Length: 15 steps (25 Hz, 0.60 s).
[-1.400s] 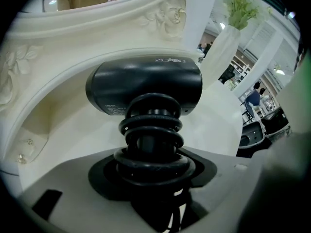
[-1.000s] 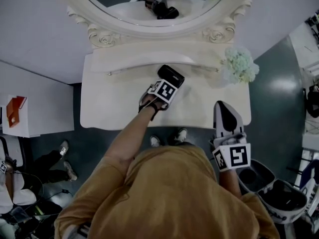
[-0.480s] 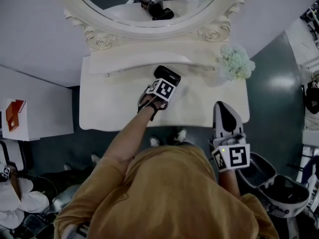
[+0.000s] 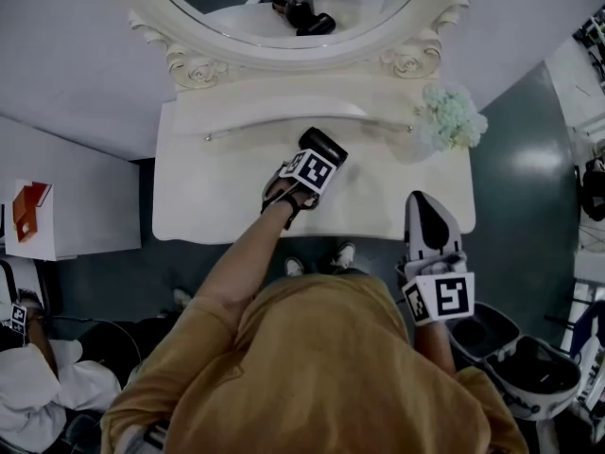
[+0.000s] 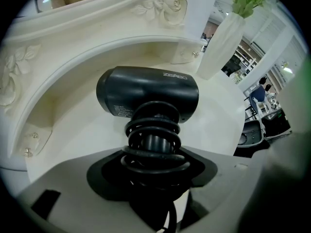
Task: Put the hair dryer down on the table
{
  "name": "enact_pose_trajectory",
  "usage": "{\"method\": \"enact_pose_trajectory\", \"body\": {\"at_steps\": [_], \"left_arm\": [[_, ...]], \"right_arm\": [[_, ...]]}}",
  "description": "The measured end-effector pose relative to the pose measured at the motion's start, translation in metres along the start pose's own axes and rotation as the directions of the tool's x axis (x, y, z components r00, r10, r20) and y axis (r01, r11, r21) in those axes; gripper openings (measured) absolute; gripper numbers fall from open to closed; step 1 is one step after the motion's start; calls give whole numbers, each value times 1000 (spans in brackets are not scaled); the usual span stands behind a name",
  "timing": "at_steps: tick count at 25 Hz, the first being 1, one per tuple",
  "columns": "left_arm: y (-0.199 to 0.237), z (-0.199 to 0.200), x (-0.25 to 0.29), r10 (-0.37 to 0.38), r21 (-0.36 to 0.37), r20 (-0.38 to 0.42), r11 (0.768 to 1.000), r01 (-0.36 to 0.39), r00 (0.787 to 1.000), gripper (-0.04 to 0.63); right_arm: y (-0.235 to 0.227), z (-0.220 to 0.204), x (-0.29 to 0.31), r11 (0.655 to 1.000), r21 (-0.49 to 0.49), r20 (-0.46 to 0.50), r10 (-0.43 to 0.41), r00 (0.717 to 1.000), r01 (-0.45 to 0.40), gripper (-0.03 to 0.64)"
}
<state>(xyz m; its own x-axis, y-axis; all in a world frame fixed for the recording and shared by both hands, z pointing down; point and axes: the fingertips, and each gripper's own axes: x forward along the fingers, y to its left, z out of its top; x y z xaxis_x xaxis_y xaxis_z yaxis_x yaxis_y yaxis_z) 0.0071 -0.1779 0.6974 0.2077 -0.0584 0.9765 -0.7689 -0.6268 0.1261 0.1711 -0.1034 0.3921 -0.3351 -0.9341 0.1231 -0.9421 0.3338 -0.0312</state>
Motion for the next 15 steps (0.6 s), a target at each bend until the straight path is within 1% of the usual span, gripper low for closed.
{"method": "enact_pose_trajectory", "body": {"at_steps": [6,9,12,14,15], "left_arm": [[-1,-3,0,5,-10,10,1000,-5,1000,268],[-4,-2,3,-9,-24,36,1000,10,999,268],[-2,-3,1,7,-37,51,999,-5,999,268],[-7,0,4,-16,-48,78,999,20,997,268],[-6,0,4,-11,-54,80,998,15,997,268]], "right_arm": [[-1,-1,-3,1000,4,0,0,1000,0,3],[-1,-2,-6,1000,6,-3,1,1000,-1,3],[-2,-3,-10,1000,9,-2,1,1000,-1,3],[-4,-3,-12,1000,11,-3,-2,1000,2,3],[-5,-4,-14,1000,13,-3,-3,1000,3,3]]}}
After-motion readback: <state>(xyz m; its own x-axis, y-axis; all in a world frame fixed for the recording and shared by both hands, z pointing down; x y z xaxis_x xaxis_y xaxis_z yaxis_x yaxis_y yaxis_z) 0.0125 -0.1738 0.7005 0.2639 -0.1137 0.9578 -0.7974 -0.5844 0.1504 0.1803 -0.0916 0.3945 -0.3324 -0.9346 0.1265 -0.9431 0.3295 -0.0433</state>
